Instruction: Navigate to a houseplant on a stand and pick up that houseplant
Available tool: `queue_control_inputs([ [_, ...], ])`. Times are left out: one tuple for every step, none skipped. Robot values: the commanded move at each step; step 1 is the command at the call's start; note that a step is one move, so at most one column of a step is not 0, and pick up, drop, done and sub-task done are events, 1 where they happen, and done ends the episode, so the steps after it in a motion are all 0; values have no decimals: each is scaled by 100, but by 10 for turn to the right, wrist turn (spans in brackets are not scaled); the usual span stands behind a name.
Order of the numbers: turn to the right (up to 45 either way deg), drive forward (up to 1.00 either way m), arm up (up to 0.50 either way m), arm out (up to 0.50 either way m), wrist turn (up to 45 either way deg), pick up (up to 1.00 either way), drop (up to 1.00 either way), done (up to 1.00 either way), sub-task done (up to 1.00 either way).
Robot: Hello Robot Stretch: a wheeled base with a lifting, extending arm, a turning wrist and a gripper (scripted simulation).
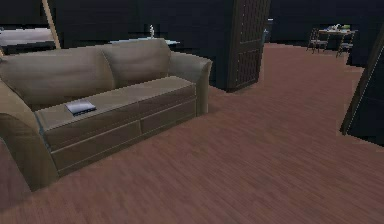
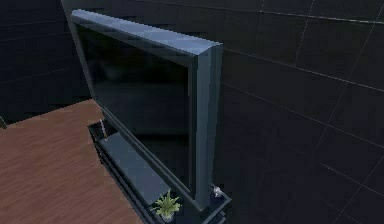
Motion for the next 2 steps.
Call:
queue_control_inputs([
  [0,0,4,0,0,0,0,0,0],
  [0,0,0,24,0,0,0,0,0],
])
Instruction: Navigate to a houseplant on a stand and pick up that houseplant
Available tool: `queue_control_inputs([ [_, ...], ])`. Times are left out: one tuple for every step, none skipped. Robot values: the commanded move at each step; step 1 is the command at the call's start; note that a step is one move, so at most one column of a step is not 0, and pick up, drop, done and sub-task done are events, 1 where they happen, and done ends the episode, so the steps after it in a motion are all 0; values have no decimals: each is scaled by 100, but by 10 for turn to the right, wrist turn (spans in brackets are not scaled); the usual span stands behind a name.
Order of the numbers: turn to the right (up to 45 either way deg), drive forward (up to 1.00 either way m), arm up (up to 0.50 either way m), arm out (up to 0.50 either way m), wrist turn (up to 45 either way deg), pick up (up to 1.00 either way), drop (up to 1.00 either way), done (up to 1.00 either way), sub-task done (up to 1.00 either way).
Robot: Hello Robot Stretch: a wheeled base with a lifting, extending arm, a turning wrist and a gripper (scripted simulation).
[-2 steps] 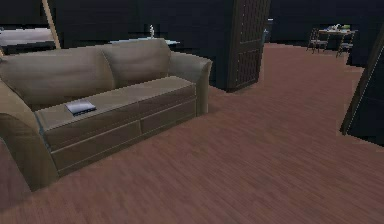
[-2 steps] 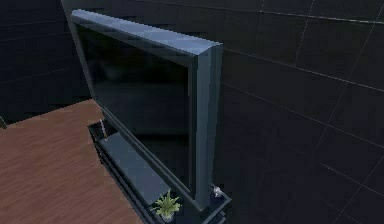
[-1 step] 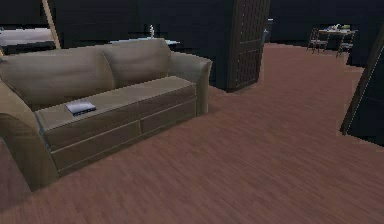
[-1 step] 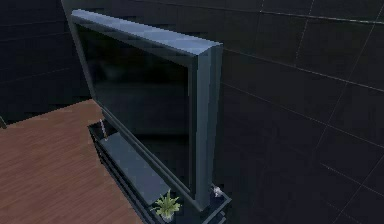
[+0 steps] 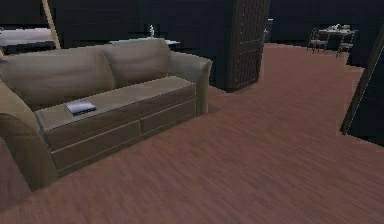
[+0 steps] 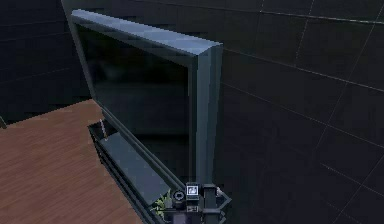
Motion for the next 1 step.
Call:
queue_control_inputs([
  [0,0,0,0,450,0,0,0,0],
])
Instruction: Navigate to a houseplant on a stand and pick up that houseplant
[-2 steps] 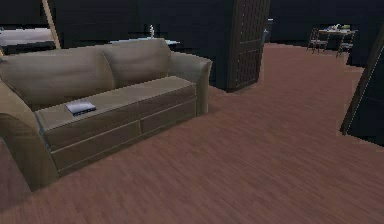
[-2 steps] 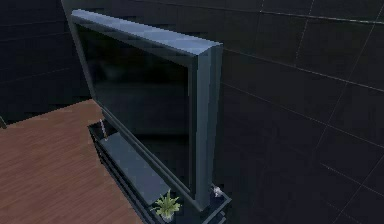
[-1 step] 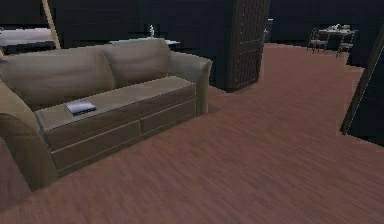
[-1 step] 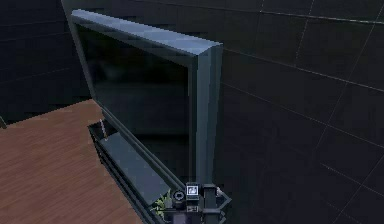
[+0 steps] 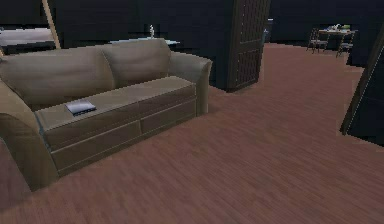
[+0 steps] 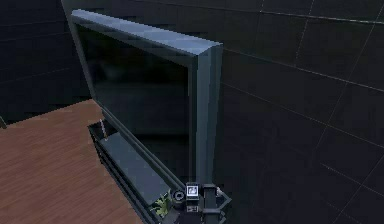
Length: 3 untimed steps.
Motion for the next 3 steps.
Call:
queue_control_inputs([
  [0,0,0,0,450,0,0,0,0],
  [0,0,0,0,450,0,0,0,0],
  [0,0,0,0,180,0,0,0,0],
])
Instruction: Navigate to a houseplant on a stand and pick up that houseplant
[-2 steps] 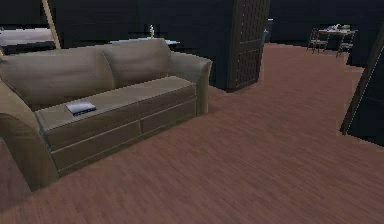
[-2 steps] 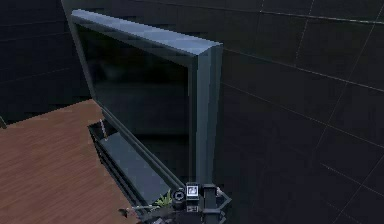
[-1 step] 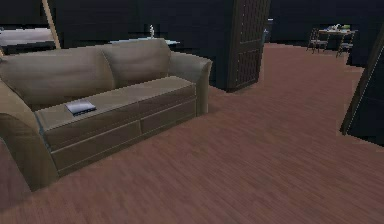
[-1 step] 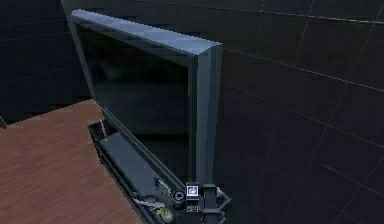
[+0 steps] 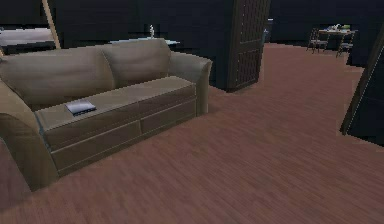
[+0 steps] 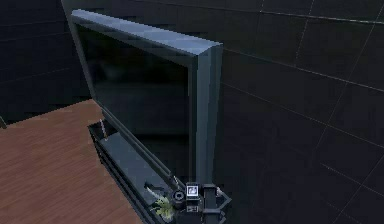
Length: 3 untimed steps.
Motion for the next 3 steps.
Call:
queue_control_inputs([
  [0,0,-30,0,0,0,0,0,0],
  [0,0,0,0,0,100,0,0,0],
  [0,0,10,0,0,0,0,0,0],
])
